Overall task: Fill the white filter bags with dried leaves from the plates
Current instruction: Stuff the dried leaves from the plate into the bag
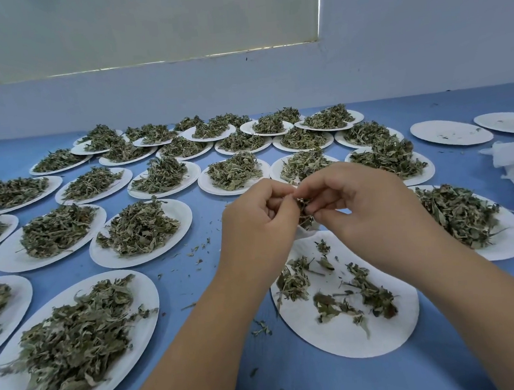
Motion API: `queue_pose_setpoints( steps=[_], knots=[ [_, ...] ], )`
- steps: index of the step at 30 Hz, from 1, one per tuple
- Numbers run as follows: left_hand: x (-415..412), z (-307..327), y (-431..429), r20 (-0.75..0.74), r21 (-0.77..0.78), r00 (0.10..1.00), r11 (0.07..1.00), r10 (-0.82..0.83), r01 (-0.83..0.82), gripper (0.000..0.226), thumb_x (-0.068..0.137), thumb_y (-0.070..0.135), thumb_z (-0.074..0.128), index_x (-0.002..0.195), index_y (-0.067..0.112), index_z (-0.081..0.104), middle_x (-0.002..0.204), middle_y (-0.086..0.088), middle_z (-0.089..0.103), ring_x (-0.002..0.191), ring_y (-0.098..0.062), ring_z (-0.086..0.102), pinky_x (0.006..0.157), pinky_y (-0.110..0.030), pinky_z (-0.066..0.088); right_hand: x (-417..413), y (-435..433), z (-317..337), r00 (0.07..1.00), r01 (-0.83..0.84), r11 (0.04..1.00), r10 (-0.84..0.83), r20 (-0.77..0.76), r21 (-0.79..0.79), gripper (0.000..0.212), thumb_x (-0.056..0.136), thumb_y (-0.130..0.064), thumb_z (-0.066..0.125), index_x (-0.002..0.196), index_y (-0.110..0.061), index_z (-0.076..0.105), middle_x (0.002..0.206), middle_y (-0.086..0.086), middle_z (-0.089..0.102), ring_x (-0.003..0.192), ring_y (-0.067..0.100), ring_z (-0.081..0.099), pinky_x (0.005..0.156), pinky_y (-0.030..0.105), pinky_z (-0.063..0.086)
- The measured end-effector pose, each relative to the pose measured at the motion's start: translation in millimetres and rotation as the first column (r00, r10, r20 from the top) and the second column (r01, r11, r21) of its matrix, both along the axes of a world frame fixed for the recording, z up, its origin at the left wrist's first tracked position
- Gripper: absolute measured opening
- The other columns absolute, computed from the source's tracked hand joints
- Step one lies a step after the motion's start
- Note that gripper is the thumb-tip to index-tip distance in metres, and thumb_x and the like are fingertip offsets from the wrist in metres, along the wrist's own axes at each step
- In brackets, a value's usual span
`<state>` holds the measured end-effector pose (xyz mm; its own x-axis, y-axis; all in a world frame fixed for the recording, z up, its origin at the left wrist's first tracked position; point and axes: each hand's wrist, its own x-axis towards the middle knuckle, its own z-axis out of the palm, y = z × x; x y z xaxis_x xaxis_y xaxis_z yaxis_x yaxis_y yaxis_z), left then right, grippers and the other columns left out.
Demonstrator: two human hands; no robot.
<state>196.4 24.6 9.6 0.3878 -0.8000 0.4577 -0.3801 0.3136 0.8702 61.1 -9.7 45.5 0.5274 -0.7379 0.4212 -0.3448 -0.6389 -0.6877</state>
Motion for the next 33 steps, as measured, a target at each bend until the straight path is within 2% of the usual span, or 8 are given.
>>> queue_pose_setpoints(
  steps=[3,12,16,19,22,28,31,33],
  knots=[
    [0.2,-0.5,-0.2,0.006,0.001,1.000,1.000,0.002,-0.002,0.024,0.089,0.004,0.058,0.078,0.024,0.067,0.050,0.015,0.051,0.040,-0.003,0.038,0.042,-0.012,0.029,-0.5,-1.8,-0.2,1.000,-0.003,0.999,0.002,-0.012,-0.035,0.038,0.080,0.011,0.064,0.093,-0.024,0.072,0.094,-0.012,0.065,0.081,-0.005,0.064,0.078,0.008,0.049],
    [2.1,-2.1,-2.2,0.018,-0.018,1.000,1.000,0.021,-0.020,0.015,0.090,0.007,0.062,0.082,0.018,0.069,0.049,0.014,0.051,0.040,-0.002,0.038,0.043,-0.011,0.029,-1.0,-5.0,-0.6,0.997,0.037,0.991,-0.045,-0.057,-0.128,0.027,0.081,0.002,0.070,0.089,-0.023,0.075,0.088,-0.012,0.068,0.078,0.002,0.065,0.079,0.018,0.051],
    [1.9,-1.6,-2.2,0.011,-0.018,1.000,1.000,0.021,-0.021,0.016,0.089,0.007,0.062,0.081,0.018,0.069,0.050,0.015,0.052,0.042,0.000,0.040,0.044,-0.010,0.031,-1.9,-6.1,-1.2,0.998,0.043,0.992,-0.048,-0.042,-0.118,0.025,0.080,-0.002,0.073,0.087,-0.026,0.075,0.083,-0.016,0.067,0.077,-0.002,0.062,0.077,0.013,0.049],
    [1.2,-1.2,-2.1,-0.010,-0.012,1.000,1.000,0.013,-0.013,0.017,0.089,0.007,0.062,0.079,0.019,0.068,0.050,0.016,0.053,0.042,0.000,0.042,0.044,-0.008,0.031,-2.4,-7.5,-1.5,0.992,0.041,0.987,-0.059,-0.116,-0.154,0.018,0.082,-0.012,0.073,0.086,-0.030,0.075,0.076,-0.022,0.063,0.077,-0.009,0.056,0.070,0.004,0.041],
    [0.5,-0.6,-1.2,-0.016,-0.009,1.000,1.000,0.006,-0.006,0.020,0.089,0.007,0.062,0.077,0.022,0.067,0.052,0.014,0.054,0.043,0.000,0.042,0.044,-0.009,0.033,-2.9,-8.2,-1.9,0.982,0.047,0.983,-0.079,-0.174,-0.180,0.016,0.082,-0.019,0.073,0.085,-0.034,0.075,0.078,-0.022,0.065,0.076,-0.004,0.057,0.067,0.003,0.037],
    [-0.8,1.7,0.9,-0.004,-0.004,1.000,1.000,-0.021,0.021,0.020,0.088,0.002,0.060,0.079,0.017,0.069,0.051,0.016,0.055,0.042,0.000,0.045,0.043,-0.009,0.033,1.9,-6.9,-8.4,0.979,0.084,0.979,-0.116,-0.167,-0.186,0.029,0.082,-0.021,0.071,0.074,-0.048,0.063,0.068,-0.025,0.053,0.082,-0.009,0.050,0.065,0.002,0.034],
    [-0.7,3.0,1.6,-0.032,-0.023,0.999,1.000,-0.019,0.018,0.017,0.089,0.001,0.059,0.081,0.013,0.068,0.048,0.018,0.054,0.041,0.002,0.048,0.043,-0.005,0.033,0.6,-8.6,-9.5,0.982,0.055,0.981,-0.087,-0.170,-0.185,0.019,0.082,-0.024,0.070,0.077,-0.042,0.069,0.065,-0.025,0.059,0.080,-0.005,0.051,0.064,0.003,0.034],
    [0.1,3.3,1.7,-0.030,-0.032,1.000,0.999,0.008,-0.008,0.017,0.090,0.003,0.060,0.082,0.015,0.068,0.048,0.019,0.053,0.042,0.002,0.048,0.044,-0.005,0.033,-0.7,-9.9,-7.9,0.991,0.046,0.986,-0.065,-0.116,-0.160,0.012,0.082,-0.027,0.069,0.082,-0.039,0.073,0.074,-0.031,0.062,0.077,0.001,0.053,0.063,0.006,0.036]
  ],
)
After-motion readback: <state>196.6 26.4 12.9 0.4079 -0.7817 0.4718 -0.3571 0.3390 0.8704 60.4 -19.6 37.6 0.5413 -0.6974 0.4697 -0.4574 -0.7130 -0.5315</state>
